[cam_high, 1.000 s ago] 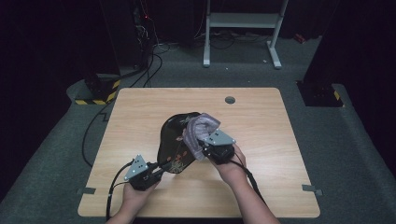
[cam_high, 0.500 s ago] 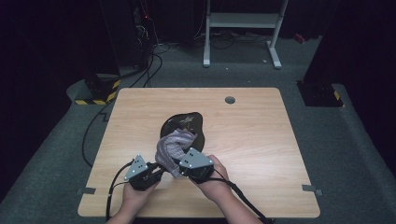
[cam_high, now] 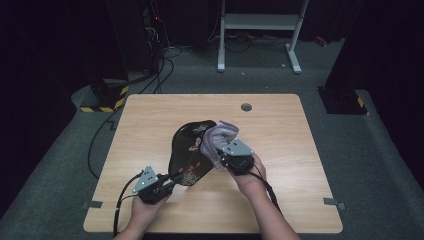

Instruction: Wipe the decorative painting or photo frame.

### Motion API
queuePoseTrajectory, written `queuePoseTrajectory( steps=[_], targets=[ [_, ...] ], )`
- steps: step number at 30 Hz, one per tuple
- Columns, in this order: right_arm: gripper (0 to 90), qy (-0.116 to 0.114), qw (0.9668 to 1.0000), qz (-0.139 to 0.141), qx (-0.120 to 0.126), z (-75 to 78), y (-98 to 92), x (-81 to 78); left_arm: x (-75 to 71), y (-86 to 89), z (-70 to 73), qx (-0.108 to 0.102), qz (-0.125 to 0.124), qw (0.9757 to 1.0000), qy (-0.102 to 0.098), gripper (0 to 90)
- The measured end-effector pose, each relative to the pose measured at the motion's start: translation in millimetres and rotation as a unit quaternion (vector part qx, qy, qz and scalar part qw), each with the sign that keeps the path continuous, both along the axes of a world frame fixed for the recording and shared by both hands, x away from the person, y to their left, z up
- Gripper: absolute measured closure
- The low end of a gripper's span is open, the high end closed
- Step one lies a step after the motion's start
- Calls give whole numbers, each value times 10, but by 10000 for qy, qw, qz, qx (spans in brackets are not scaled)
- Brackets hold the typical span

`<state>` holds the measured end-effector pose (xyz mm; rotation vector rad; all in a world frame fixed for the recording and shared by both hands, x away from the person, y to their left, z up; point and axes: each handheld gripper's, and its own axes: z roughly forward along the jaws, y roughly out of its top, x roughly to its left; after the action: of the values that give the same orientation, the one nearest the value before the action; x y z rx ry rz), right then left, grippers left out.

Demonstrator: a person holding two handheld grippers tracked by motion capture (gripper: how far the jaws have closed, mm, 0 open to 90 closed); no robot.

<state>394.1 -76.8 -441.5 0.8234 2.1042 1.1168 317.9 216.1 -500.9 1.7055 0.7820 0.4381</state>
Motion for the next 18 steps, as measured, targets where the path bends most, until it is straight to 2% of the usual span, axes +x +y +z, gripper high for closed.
queuePoseTrajectory(
  steps=[3, 6, 12, 18],
  targets=[
    [665, 80, 9999, -135, 49, -68, -71, 62, 0, 1, 0, -3, -1, 10000, 4, 775],
    [664, 113, 9999, -73, 94, -105, -40, 39, -1, 0, 0, -3, 2, 10000, 6, 775],
    [662, 55, 9997, 236, 101, -177, 131, -149, -3, 0, 0, -6, 1, 10000, 17, 772],
    [662, 42, 9981, 609, 80, -274, 336, -375, -3, 2, -1, -9, 2, 10000, 28, 772]
  ],
)
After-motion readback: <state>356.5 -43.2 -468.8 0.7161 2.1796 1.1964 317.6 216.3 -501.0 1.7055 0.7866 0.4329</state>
